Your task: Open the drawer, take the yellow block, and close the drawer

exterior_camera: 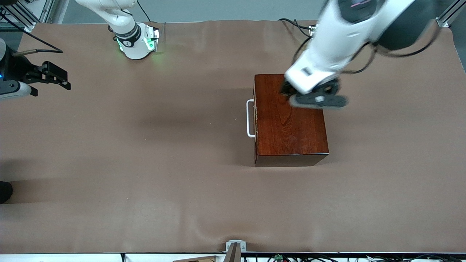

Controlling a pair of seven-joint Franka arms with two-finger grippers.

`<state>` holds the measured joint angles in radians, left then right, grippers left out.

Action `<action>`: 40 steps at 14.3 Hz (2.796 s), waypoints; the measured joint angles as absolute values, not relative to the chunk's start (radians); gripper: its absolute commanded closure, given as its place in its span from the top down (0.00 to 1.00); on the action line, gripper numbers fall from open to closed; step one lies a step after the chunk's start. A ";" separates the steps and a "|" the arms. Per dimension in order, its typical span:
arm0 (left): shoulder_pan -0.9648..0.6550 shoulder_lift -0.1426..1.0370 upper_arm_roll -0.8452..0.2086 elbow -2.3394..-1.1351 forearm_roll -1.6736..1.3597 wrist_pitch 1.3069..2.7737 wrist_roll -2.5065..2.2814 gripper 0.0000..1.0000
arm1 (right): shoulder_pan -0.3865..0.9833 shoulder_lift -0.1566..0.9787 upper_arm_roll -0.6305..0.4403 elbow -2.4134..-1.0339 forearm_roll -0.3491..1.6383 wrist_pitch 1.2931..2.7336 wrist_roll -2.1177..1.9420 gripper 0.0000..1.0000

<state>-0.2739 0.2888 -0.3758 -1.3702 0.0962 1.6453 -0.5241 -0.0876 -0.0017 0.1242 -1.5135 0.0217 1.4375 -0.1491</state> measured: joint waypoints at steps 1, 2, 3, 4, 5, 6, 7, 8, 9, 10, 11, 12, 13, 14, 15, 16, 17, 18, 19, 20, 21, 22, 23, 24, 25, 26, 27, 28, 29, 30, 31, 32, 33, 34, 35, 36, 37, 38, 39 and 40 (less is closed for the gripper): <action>-0.304 0.334 -0.374 -1.342 0.105 1.679 -0.541 1.00 | -0.088 -0.002 0.124 -1.513 0.022 1.437 -0.149 1.00; -0.329 0.376 -0.373 -1.317 0.108 1.712 -0.553 1.00 | -0.088 -0.002 0.124 -1.513 0.022 1.437 -0.149 1.00; -0.353 0.413 -0.368 -1.300 0.109 1.744 -0.576 1.00 | -0.088 -0.002 0.124 -1.513 0.022 1.437 -0.149 1.00; -0.383 0.446 -0.355 -1.288 0.109 1.778 -0.613 1.00 | -0.088 -0.002 0.124 -1.513 0.022 1.437 -0.149 1.00; -0.425 0.474 -0.327 -1.280 0.109 1.809 -0.645 1.00 | -0.088 -0.002 0.124 -1.513 0.022 1.437 -0.149 1.00; -0.486 0.501 -0.279 -1.272 0.109 1.832 -0.668 1.00 | -0.088 -0.002 0.124 -1.514 0.022 1.437 -0.149 1.00; -0.563 0.530 -0.212 -1.259 0.110 1.844 -0.690 1.00 | -0.088 -0.002 0.125 -1.514 0.022 1.437 -0.149 1.00; -0.653 0.563 -0.133 -1.241 0.110 1.849 -0.719 1.00 | -0.088 -0.002 0.125 -1.514 0.022 1.437 -0.149 1.00; -0.752 0.603 -0.046 -1.218 0.110 1.852 -0.750 1.00 | -0.088 -0.002 0.125 -1.513 0.022 1.437 -0.149 1.00; -0.836 0.644 0.024 -1.193 0.110 1.855 -0.773 1.00 | -0.088 -0.002 0.125 -1.514 0.022 1.437 -0.149 1.00; -0.897 0.683 0.070 -1.167 0.110 1.857 -0.796 1.00 | -0.088 -0.002 0.126 -1.513 0.022 1.437 -0.149 1.00; -0.924 0.709 0.087 -1.149 0.110 1.857 -0.816 1.00 | -0.088 -0.002 0.126 -1.514 0.022 1.437 -0.149 1.00; -0.935 0.728 0.095 -1.137 0.110 1.853 -0.825 1.00 | -0.088 -0.002 0.126 -1.513 0.022 1.437 -0.149 1.00; -0.936 0.738 0.099 -1.131 0.110 1.838 -0.825 1.00 | -0.088 -0.002 0.127 -1.513 0.022 1.437 -0.149 1.00; -0.936 0.744 0.102 -1.129 0.110 1.808 -0.825 1.00 | -0.088 -0.002 0.127 -1.513 0.022 1.437 -0.149 1.00; -0.936 0.747 0.103 -1.128 0.110 1.772 -0.825 1.00 | -0.088 -0.002 0.128 -1.513 0.022 1.437 -0.149 1.00; -0.937 0.749 0.103 -1.128 0.111 1.739 -0.825 1.00 | -0.088 -0.002 0.128 -1.513 0.022 1.437 -0.149 1.00; -0.940 0.753 0.103 -1.128 0.113 1.719 -0.825 1.00 | -0.088 -0.002 0.128 -1.513 0.022 1.437 -0.149 1.00; -0.945 0.760 0.103 -1.129 0.116 1.711 -0.829 1.00 | -0.088 -0.002 0.128 -1.513 0.022 1.437 -0.149 1.00; -0.950 0.770 0.103 -1.129 0.119 1.710 -0.841 1.00 | -0.088 -0.002 0.128 -1.514 0.022 1.437 -0.149 1.00; -0.953 0.782 0.103 -1.129 0.123 1.710 -0.853 1.00 | -0.088 -0.002 0.129 -1.513 0.022 1.437 -0.149 1.00; -0.955 0.794 0.104 -1.129 0.125 1.711 -0.860 1.00 | -0.088 -0.002 0.129 -1.513 0.023 1.437 -0.149 1.00; -0.956 0.803 0.104 -1.129 0.128 1.712 -0.862 1.00 | -0.088 -0.002 0.130 -1.513 0.023 1.437 -0.149 1.00; -0.956 0.808 0.104 -1.129 0.137 1.712 -0.862 1.00 | -0.088 -0.002 0.130 -1.513 0.023 1.437 -0.149 1.00; -0.958 0.811 0.104 -1.129 0.145 1.712 -0.864 1.00 | -0.088 -0.002 0.131 -1.513 0.023 1.437 -0.149 1.00; -0.961 0.815 0.104 -1.129 0.148 1.711 -0.873 1.00 | -0.088 -0.002 0.131 -1.513 0.023 1.438 -0.149 1.00; -0.964 0.821 0.104 -1.129 0.151 1.711 -0.891 1.00 | -0.088 -0.002 0.131 -1.514 0.023 1.437 -0.149 1.00; -0.966 0.829 0.105 -1.129 0.155 1.711 -0.905 1.00 | -0.088 -0.002 0.131 -1.513 0.023 1.437 -0.149 1.00; -0.968 0.838 0.105 -1.129 0.157 1.712 -0.911 1.00 | -0.088 -0.002 0.131 -1.513 0.023 1.437 -0.149 1.00; -0.968 0.847 0.106 -1.129 0.157 1.718 -0.916 1.00 | -0.088 -0.002 0.131 -1.513 0.023 1.437 -0.149 1.00; -0.968 0.852 0.106 -1.129 0.157 1.726 -0.925 1.00 | -0.088 -0.002 0.130 -1.513 0.023 1.438 -0.149 1.00; -0.968 0.856 0.106 -1.129 0.157 1.730 -0.937 1.00 | -0.088 -0.002 0.130 -1.513 0.023 1.438 -0.149 1.00; -0.968 0.857 0.107 -1.129 0.158 1.734 -0.948 1.00 | -0.088 -0.002 0.129 -1.513 0.023 1.438 -0.149 1.00; -0.968 0.857 0.107 -1.129 0.158 1.745 -0.963 1.00 | -0.088 -0.002 0.129 -1.513 0.023 1.438 -0.149 1.00; -0.968 0.857 0.108 -1.129 0.158 1.760 -0.983 1.00 | -0.088 -0.002 0.129 -1.514 0.023 1.438 -0.149 1.00; -0.968 0.857 0.108 -1.129 0.158 1.778 -1.005 1.00 | -0.088 -0.002 0.129 -1.514 0.023 1.438 -0.149 1.00; -0.969 0.857 0.108 -1.130 0.158 1.796 -1.028 1.00 | -0.088 -0.002 0.128 -1.513 0.023 1.438 -0.149 1.00; -0.969 0.857 0.106 -1.130 0.158 1.816 -1.048 1.00 | -0.089 -0.002 0.126 -1.513 0.023 1.439 -0.148 1.00; -0.970 0.857 0.103 -1.131 0.158 1.833 -1.066 1.00 | -0.092 -0.001 0.125 -1.513 0.023 1.438 -0.148 1.00; -0.971 0.857 0.100 -1.131 0.158 1.849 -1.085 1.00 | -0.095 0.000 0.124 -1.514 0.023 1.438 -0.148 1.00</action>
